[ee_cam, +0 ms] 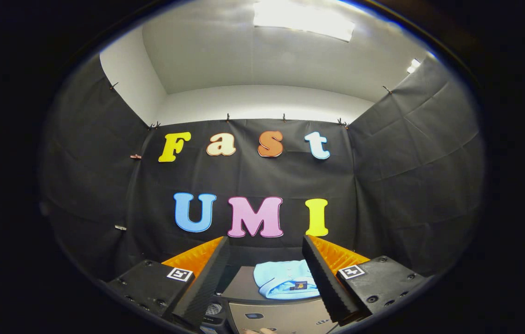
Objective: Put the clothes into the washing machine and then close the washing machine lid.
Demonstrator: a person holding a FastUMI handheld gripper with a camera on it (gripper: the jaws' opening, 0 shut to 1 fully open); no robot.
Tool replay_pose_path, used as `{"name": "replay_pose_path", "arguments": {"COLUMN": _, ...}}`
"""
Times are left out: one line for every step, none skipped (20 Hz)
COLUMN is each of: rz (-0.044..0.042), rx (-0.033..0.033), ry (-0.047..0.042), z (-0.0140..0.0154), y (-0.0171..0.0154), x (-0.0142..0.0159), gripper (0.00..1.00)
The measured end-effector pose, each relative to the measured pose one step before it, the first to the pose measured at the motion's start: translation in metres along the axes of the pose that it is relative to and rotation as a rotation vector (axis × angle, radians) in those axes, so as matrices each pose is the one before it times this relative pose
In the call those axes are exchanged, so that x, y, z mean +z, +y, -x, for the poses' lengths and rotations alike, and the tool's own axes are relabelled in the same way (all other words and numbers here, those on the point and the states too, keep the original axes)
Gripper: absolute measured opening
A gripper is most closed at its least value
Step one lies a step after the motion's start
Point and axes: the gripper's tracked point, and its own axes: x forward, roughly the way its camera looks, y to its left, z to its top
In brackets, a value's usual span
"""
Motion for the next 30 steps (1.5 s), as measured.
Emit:
{"name": "replay_pose_path", "arguments": {"rz": 0.00121, "rx": -0.00270, "ry": 0.00051, "z": -0.00035, "y": -0.00061, "x": 0.00016, "gripper": 0.98}}
{"name": "replay_pose_path", "arguments": {"rz": 0.00131, "rx": -0.00258, "ry": 0.00029, "z": 0.00009, "y": -0.00093, "x": 0.00007, "gripper": 0.98}}
{"name": "replay_pose_path", "arguments": {"rz": 0.00145, "rx": -0.00216, "ry": 0.00068, "z": -0.00094, "y": 0.00003, "x": -0.00004, "gripper": 0.98}}
{"name": "replay_pose_path", "arguments": {"rz": 0.00094, "rx": -0.00110, "ry": 0.00071, "z": -0.00055, "y": -0.00008, "x": 0.00050, "gripper": 0.98}}
{"name": "replay_pose_path", "arguments": {"rz": 0.00156, "rx": 0.00043, "ry": 0.00155, "z": -0.00096, "y": 0.00053, "x": -0.00056, "gripper": 0.98}}
{"name": "replay_pose_path", "arguments": {"rz": 0.00295, "rx": 0.00024, "ry": 0.00202, "z": -0.00028, "y": -0.00011, "x": -0.00130, "gripper": 0.98}}
{"name": "replay_pose_path", "arguments": {"rz": 0.00415, "rx": -0.00101, "ry": 0.00241, "z": -0.00166, "y": 0.00034, "x": -0.00043, "gripper": 0.98}}
{"name": "replay_pose_path", "arguments": {"rz": 0.00408, "rx": -0.00032, "ry": 0.00303, "z": -0.00194, "y": -0.00026, "x": -0.00092, "gripper": 0.98}}
{"name": "replay_pose_path", "arguments": {"rz": 0.00334, "rx": -0.00116, "ry": 0.00372, "z": -0.00213, "y": 0.00044, "x": -0.00118, "gripper": 0.98}}
{"name": "replay_pose_path", "arguments": {"rz": 0.00337, "rx": -0.00037, "ry": 0.00169, "z": -0.00214, "y": 0.00001, "x": -0.00084, "gripper": 0.98}}
{"name": "replay_pose_path", "arguments": {"rz": 0.00147, "rx": -0.00084, "ry": 0.00221, "z": -0.00260, "y": -0.00009, "x": -0.00047, "gripper": 0.98}}
{"name": "replay_pose_path", "arguments": {"rz": 0.00112, "rx": -0.00101, "ry": 0.00362, "z": -0.00299, "y": -0.00050, "x": -0.00071, "gripper": 0.98}}
{"name": "replay_pose_path", "arguments": {"rz": 0.00223, "rx": -0.00298, "ry": 0.00526, "z": -0.00464, "y": -0.00025, "x": -0.00072, "gripper": 0.98}}
{"name": "replay_pose_path", "arguments": {"rz": 0.00424, "rx": 0.00167, "ry": 0.00419, "z": -0.00504, "y": -0.00030, "x": -0.00030, "gripper": 0.98}}
{"name": "replay_pose_path", "arguments": {"rz": 0.00495, "rx": 0.00279, "ry": 0.00643, "z": -0.00674, "y": 0.00043, "x": -0.00104, "gripper": 0.98}}
{"name": "replay_pose_path", "arguments": {"rz": 0.00505, "rx": -0.00047, "ry": 0.00349, "z": -0.00736, "y": -0.00090, "x": 0.00068, "gripper": 0.98}}
{"name": "replay_pose_path", "arguments": {"rz": 0.00440, "rx": -0.00132, "ry": 0.00303, "z": -0.00876, "y": -0.00106, "x": 0.00067, "gripper": 0.98}}
{"name": "replay_pose_path", "arguments": {"rz": 0.00120, "rx": 0.00251, "ry": 0.00389, "z": -0.00911, "y": -0.00083, "x": 0.00073, "gripper": 0.98}}
{"name": "replay_pose_path", "arguments": {"rz": -0.00278, "rx": 0.00313, "ry": 0.00752, "z": -0.00994, "y": -0.00068, "x": -0.00041, "gripper": 0.98}}
{"name": "replay_pose_path", "arguments": {"rz": -0.00540, "rx": -0.00238, "ry": 0.01324, "z": -0.00959, "y": -0.00234, "x": -0.00193, "gripper": 0.98}}
{"name": "replay_pose_path", "arguments": {"rz": -0.00509, "rx": -0.00528, "ry": 0.01158, "z": -0.01040, "y": -0.00285, "x": -0.00226, "gripper": 0.98}}
{"name": "replay_pose_path", "arguments": {"rz": -0.00362, "rx": -0.01013, "ry": 0.00880, "z": -0.01034, "y": -0.00463, "x": -0.00110, "gripper": 0.98}}
{"name": "replay_pose_path", "arguments": {"rz": -0.00267, "rx": -0.01073, "ry": 0.01048, "z": -0.01135, "y": -0.00402, "x": -0.00147, "gripper": 0.98}}
{"name": "replay_pose_path", "arguments": {"rz": -0.00252, "rx": -0.01036, "ry": 0.01169, "z": -0.01072, "y": -0.00390, "x": -0.00276, "gripper": 0.98}}
{"name": "replay_pose_path", "arguments": {"rz": -0.00331, "rx": -0.00804, "ry": 0.01736, "z": -0.01171, "y": -0.00285, "x": -0.00356, "gripper": 0.98}}
{"name": "replay_pose_path", "arguments": {"rz": -0.00323, "rx": -0.00362, "ry": 0.02631, "z": -0.01366, "y": -0.00147, "x": -0.00611, "gripper": 0.98}}
{"name": "replay_pose_path", "arguments": {"rz": -0.00158, "rx": 0.00351, "ry": 0.02694, "z": -0.01169, "y": -0.00079, "x": -0.00580, "gripper": 0.98}}
{"name": "replay_pose_path", "arguments": {"rz": -0.00382, "rx": 0.00483, "ry": 0.02633, "z": -0.01080, "y": 0.00028, "x": -0.00491, "gripper": 0.98}}
{"name": "replay_pose_path", "arguments": {"rz": -0.00265, "rx": 0.00214, "ry": 0.01936, "z": -0.01150, "y": -0.00049, "x": -0.00304, "gripper": 0.98}}
{"name": "replay_pose_path", "arguments": {"rz": 0.00398, "rx": -0.00371, "ry": 0.01729, "z": -0.01201, "y": -0.00190, "x": -0.00449, "gripper": 0.98}}
